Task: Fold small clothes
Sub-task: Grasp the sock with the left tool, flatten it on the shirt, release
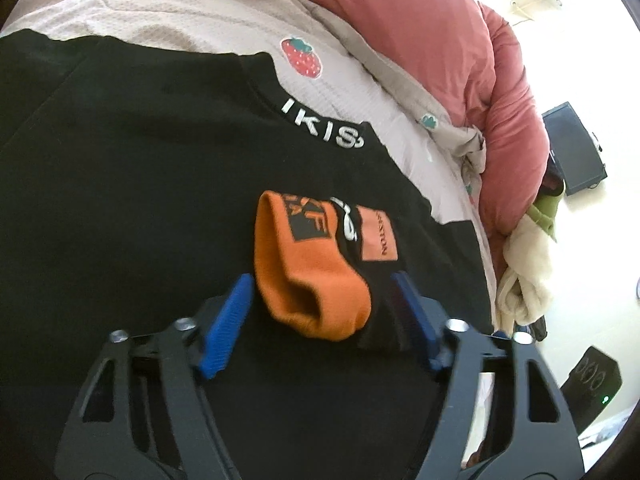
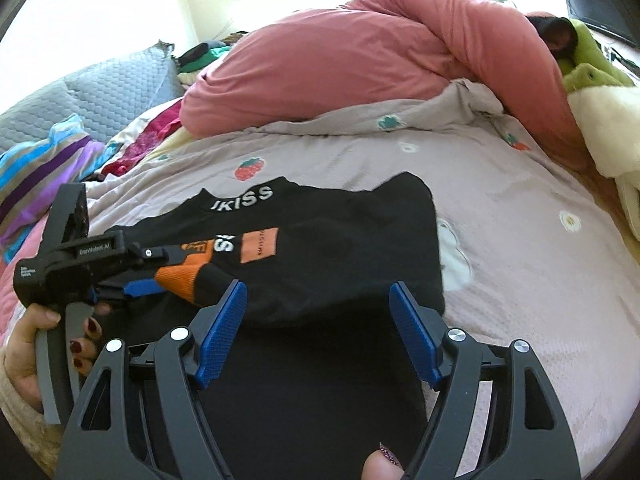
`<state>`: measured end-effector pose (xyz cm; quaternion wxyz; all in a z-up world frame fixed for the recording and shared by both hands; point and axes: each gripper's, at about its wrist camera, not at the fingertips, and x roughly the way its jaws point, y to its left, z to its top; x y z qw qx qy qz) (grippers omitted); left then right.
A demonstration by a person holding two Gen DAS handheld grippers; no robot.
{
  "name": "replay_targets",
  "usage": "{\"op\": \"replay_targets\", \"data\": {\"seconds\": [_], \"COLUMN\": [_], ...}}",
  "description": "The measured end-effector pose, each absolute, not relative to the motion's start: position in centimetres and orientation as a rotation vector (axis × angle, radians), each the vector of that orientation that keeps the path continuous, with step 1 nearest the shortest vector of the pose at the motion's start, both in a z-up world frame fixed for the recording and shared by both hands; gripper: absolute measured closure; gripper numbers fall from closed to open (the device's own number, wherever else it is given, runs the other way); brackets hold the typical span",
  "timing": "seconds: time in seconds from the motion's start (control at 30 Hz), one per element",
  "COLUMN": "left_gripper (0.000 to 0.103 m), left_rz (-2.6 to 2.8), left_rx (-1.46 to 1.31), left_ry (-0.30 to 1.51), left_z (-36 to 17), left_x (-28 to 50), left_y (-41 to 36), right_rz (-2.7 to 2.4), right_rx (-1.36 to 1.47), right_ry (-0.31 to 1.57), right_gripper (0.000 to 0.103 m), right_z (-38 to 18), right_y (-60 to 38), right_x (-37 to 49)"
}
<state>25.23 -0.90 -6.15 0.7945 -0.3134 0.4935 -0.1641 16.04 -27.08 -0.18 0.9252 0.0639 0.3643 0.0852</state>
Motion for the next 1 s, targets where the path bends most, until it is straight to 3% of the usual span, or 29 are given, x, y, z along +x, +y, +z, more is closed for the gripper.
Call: {"op": "replay_targets", "data": {"seconds": [0.03,0.1,0.13,0.3,1.0], "left_gripper": [0.054,0.081,0.088,0.103,0.103], "left_rz": [-0.339,-0.33,-0.324,-0.356,-0.255], "left_rx": [-0.676,-0.659,-0.642,-0.671,-0.614], "left_ry": [1.054,1.041,1.036,0.986,0.82], "left_z": [-6.3,-6.3,-6.3,-5.3,0.5], "left_x": [25.4,25.5,25.5,25.2,22.5], "left_y": [-0.9,-1.0,-1.1,0.0,6.7], "right_rz": [0.172,0.16,0.156,0.146,0.172], "right_rx": [0.136,0.136,0.132,0.123,0.148], "right_ry": [0.749,0.752,0.753,0.753,0.757], "right_gripper": [0.031,0.031,0.031,0.031,0.031], "right_z": [-0.3,-0.4,-0.4,-0.4,0.4], "right_y": [-27.2,-27.1,-27.0,-26.7,-25.7], "right_x": [16.1,16.2,16.2,16.4,16.7]}}
